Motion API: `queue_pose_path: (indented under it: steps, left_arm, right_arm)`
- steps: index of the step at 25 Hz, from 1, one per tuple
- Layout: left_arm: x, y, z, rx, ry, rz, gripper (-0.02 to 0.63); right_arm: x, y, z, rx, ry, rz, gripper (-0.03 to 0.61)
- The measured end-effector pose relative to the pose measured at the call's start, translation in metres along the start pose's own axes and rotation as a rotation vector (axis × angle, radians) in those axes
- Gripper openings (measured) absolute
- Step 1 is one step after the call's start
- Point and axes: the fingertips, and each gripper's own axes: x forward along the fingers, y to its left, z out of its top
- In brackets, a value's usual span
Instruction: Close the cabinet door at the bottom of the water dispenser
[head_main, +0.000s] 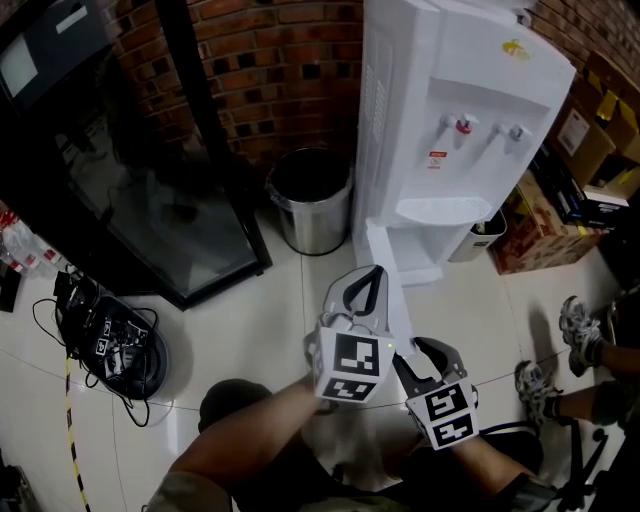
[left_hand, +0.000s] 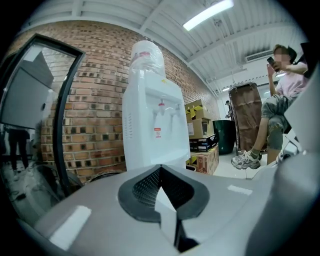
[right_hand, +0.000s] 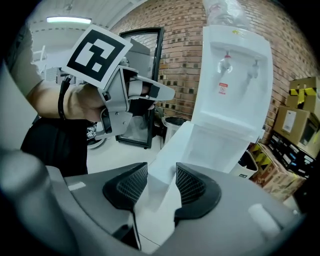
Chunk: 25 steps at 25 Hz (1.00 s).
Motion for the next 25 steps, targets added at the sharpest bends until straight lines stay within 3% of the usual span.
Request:
queue_pose_path:
  steps: [13, 25]
  left_arm:
    - [0.023, -0.024, -0.001, -0.018, 0.008, -0.044, 0.0]
    - [0.047, -0.049, -0.002, -0.04, 0.014, -0.087, 0.0]
  right_arm:
    - [-0.011, -0.092, -0.032, 0.146, 0.086, -0.13, 0.166]
    - [-0.011, -0.171, -0.043, 0.224, 0.099, -0.315, 0.198]
